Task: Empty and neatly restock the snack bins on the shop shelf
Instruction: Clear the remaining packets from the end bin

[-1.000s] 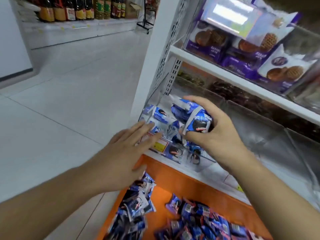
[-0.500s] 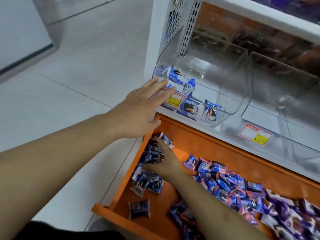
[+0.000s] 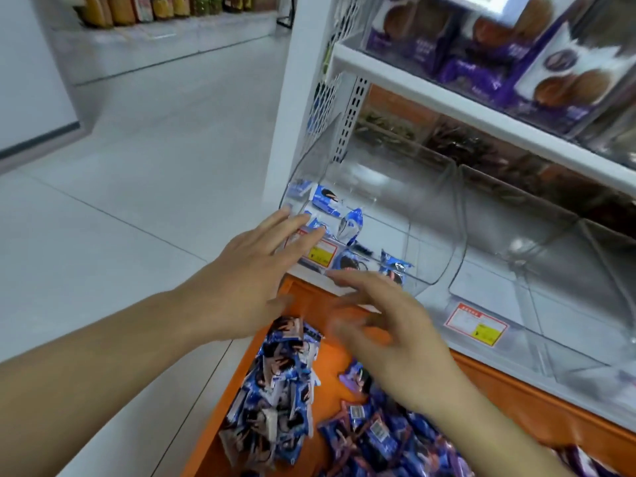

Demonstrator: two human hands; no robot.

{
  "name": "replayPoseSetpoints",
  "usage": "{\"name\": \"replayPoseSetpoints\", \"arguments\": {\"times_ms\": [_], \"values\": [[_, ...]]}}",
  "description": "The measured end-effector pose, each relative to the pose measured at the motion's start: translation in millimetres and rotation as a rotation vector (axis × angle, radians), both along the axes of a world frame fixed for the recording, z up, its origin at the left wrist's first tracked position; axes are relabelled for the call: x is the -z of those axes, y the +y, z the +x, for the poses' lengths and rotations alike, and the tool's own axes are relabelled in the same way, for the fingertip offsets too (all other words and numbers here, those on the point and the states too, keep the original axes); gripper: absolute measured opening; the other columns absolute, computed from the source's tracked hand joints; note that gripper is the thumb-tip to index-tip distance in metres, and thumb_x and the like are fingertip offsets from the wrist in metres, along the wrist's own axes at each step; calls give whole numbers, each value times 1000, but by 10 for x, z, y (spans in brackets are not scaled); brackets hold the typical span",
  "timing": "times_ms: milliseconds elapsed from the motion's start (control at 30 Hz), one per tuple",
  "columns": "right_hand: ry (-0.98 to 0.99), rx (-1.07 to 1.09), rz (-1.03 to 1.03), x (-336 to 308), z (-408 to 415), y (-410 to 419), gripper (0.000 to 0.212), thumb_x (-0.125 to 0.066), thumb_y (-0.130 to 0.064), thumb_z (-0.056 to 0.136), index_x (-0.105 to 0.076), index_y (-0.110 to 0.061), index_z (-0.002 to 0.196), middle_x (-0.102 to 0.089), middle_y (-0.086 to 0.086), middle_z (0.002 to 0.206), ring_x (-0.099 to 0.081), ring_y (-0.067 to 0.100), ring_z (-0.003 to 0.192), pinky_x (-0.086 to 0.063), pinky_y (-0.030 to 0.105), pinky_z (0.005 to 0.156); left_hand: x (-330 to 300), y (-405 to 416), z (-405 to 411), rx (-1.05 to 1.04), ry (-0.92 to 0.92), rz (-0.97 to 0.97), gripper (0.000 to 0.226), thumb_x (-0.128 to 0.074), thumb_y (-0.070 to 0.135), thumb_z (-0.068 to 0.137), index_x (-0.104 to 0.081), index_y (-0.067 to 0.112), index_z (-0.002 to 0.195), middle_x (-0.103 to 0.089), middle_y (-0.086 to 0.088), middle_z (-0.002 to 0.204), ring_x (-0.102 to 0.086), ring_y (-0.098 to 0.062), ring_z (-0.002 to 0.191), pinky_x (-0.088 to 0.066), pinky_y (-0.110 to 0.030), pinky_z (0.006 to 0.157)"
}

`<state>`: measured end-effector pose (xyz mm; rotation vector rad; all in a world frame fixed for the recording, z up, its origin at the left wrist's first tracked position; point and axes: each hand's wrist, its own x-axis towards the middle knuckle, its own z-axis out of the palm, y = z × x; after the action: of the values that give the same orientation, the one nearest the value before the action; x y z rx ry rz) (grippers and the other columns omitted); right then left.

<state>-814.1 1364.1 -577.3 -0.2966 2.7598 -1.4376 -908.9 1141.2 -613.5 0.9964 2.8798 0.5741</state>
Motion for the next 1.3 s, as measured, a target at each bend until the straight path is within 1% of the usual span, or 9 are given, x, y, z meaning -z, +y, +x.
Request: {"name": "replayPoseSetpoints", "arguments": {"times_ms": [167,333,433,567,767,900,1000,1167,1300], "values": [[208,175,75,-503,-907,158,43,-73,-14,93,-66,-39,128,-62,-9,125,-67,8,103,-58,30,88,-38,20,35,-8,-8,-12,93,-56,43,101,19,54,156,30,25,165,40,2,145,-2,-37,127],[-232,-40,397,-237,-1881,262,106,-91,-51,72,-26,-61,155,-20,-11,170,-28,19,153,-32,45,124,-96,37,54,-11,-14,21,95,-54,42,103,27,62,149,32,29,162,42,4,143,1,-37,128],[-367,-256,556,8,-2145,217,110,-86,-50,76,-13,-60,158,-5,-13,174,-16,18,158,-25,37,124,-34,47,28,-16,32,34,91,-52,42,104,23,56,154,32,27,163,38,1,146,4,-34,128],[-311,-155,435,175,-2307,200,110,-88,-61,63,-31,-54,157,-26,-10,168,-35,13,148,-32,36,122,167,72,-57,-66,127,69,88,-59,43,98,0,44,164,16,20,170,23,-3,155,5,-28,122],[-134,48,407,189,-2321,297,66,-78,-40,92,-51,-33,152,-48,-7,157,-48,15,141,-37,22,101,235,92,-77,-63,143,58,99,-70,39,90,-5,44,164,9,21,171,16,-6,157,-7,-33,121],[-263,-56,429,282,-2369,301,112,-79,-82,63,-27,-53,158,-22,-6,169,-27,20,155,-35,43,121,125,66,-66,0,84,94,99,-60,44,98,21,60,152,32,37,156,37,4,146,3,-28,117],[-287,-156,645,387,-2361,217,129,-77,-71,57,-5,-53,162,-1,-8,174,-6,23,160,-23,46,128,105,92,-59,-2,78,108,100,-59,45,98,25,63,149,32,37,157,40,5,144,3,-28,116],[-171,-9,484,398,-2383,311,127,-81,-77,46,-35,-41,159,-43,-6,154,-47,16,138,-42,38,117,62,86,-44,14,46,61,99,-56,45,100,31,64,145,40,39,151,44,6,141,4,-27,118],[-195,76,441,400,-2380,395,111,-87,-68,61,-32,-52,156,-36,0,160,-44,22,142,-42,45,118,-9,123,-26,9,14,26,98,-52,48,102,38,68,135,45,37,148,48,6,138,5,-28,117]]}}
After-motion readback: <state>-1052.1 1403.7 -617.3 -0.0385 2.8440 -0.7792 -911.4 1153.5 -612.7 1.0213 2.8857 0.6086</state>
